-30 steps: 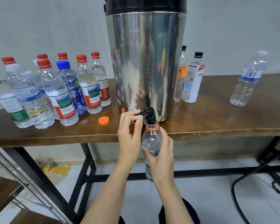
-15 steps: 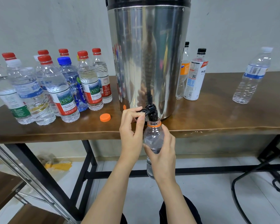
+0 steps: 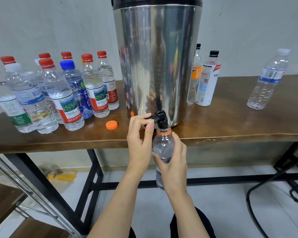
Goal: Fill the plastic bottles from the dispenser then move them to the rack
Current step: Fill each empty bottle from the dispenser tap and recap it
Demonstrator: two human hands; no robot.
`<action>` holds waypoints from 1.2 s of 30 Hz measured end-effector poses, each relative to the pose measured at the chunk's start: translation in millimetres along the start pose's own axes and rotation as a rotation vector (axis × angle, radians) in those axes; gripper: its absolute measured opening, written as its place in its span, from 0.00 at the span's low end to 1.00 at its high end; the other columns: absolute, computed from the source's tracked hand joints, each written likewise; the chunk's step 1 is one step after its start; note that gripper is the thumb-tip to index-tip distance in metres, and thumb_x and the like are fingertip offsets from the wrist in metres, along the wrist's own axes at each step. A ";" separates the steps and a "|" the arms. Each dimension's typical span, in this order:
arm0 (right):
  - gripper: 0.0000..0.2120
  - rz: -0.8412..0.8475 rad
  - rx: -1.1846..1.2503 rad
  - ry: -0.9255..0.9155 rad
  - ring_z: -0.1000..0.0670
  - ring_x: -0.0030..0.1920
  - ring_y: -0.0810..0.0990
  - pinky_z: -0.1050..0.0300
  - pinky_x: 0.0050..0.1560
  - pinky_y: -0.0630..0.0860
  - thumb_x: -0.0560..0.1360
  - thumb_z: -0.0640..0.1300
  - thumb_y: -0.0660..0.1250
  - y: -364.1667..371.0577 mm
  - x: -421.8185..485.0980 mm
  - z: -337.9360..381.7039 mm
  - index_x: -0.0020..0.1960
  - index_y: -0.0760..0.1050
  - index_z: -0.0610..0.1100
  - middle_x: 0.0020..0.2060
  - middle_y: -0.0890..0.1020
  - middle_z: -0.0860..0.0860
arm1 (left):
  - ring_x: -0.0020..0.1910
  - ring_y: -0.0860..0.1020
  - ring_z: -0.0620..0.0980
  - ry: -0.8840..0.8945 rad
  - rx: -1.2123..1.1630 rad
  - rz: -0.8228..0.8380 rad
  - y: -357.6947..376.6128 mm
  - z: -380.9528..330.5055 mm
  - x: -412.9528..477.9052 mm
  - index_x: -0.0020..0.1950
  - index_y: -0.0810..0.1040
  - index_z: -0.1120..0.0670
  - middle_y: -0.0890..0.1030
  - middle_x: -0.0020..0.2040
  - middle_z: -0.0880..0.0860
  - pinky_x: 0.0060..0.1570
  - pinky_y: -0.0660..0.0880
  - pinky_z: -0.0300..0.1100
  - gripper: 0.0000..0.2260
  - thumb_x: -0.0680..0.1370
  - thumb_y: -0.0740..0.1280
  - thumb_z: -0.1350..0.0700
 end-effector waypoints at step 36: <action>0.40 -0.004 -0.003 0.000 0.63 0.59 0.69 0.70 0.51 0.70 0.70 0.45 0.78 -0.5 -0.4 2.1 0.75 0.60 0.54 0.63 0.68 0.57 | 0.59 0.76 0.47 0.000 -0.014 0.010 -0.3 -0.9 0.4 0.47 0.77 0.53 0.78 0.55 0.51 0.62 0.70 0.38 0.06 0.81 0.64 0.62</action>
Point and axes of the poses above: each hand's wrist, its own x-axis towards the middle knuckle, its own y-axis out of the palm, z = x × y, the point moved 4 cm from there along x, towards the middle knuckle
